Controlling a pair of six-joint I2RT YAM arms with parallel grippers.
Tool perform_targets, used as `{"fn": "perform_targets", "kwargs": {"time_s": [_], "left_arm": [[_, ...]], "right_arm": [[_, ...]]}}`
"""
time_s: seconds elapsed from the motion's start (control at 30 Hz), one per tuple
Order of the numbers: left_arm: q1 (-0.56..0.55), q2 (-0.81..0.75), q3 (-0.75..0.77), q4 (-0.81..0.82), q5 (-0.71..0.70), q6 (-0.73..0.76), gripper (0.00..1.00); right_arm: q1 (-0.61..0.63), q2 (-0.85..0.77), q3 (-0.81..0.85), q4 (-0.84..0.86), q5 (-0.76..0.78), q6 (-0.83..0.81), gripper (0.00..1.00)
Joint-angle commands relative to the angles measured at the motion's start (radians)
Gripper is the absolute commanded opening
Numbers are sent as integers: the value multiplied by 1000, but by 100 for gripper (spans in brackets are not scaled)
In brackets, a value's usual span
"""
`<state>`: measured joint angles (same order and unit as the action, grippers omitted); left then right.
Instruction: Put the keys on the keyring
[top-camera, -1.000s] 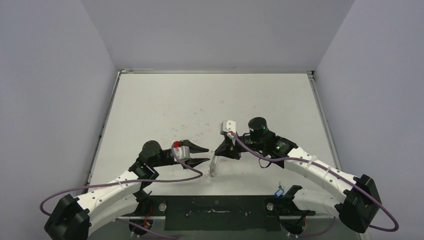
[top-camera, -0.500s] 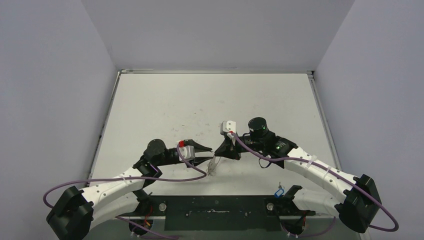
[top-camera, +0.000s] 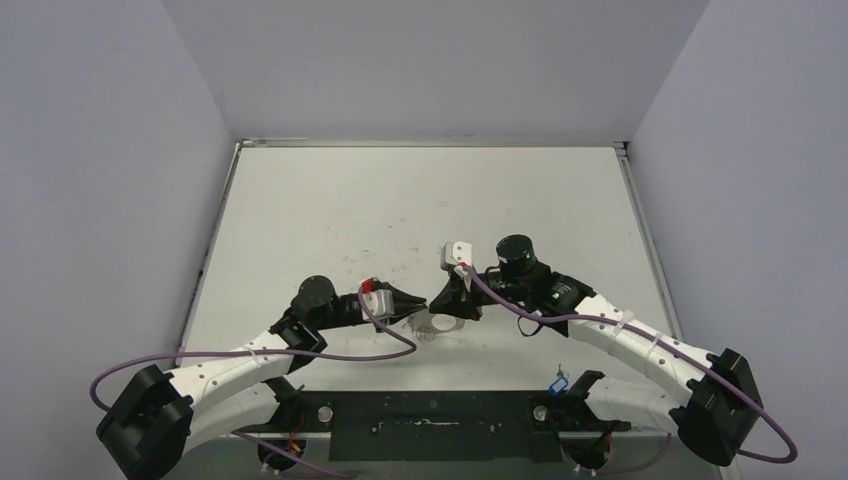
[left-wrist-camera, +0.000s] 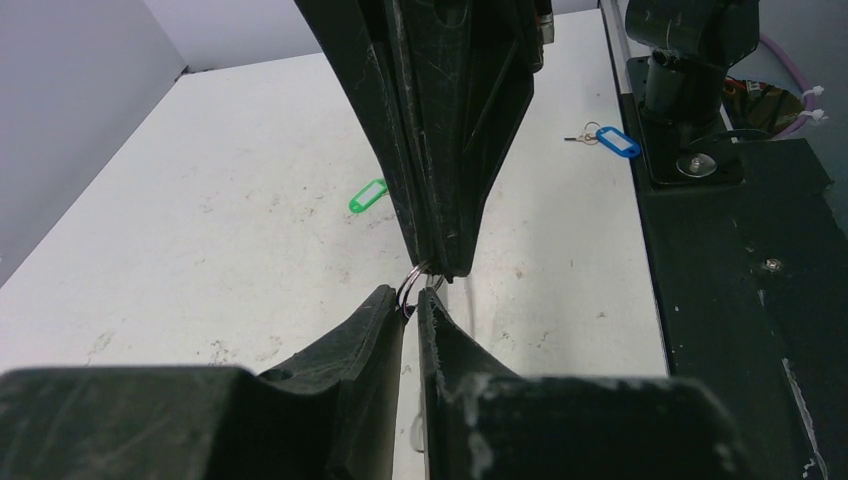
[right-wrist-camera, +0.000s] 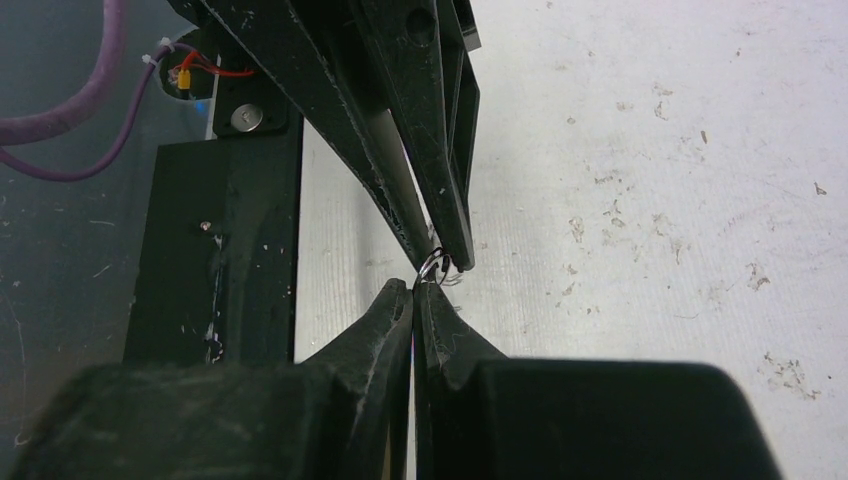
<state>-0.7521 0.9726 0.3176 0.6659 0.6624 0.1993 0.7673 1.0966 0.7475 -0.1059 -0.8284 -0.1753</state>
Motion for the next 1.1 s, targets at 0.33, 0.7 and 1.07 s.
{"fn": "perform_targets", "kwargs": {"time_s": [0.33, 0.7, 1.07], "left_arm": [[-4, -13, 67, 23, 64, 57, 0], [-7, 10, 108, -58, 124, 109, 20], [-9, -25, 151, -208, 106, 172, 0]], "right_arm": [[10, -44, 6, 54, -33, -27, 0], [10, -44, 15, 34, -52, -34, 0], [10, -63, -8, 73, -3, -26, 0]]}}
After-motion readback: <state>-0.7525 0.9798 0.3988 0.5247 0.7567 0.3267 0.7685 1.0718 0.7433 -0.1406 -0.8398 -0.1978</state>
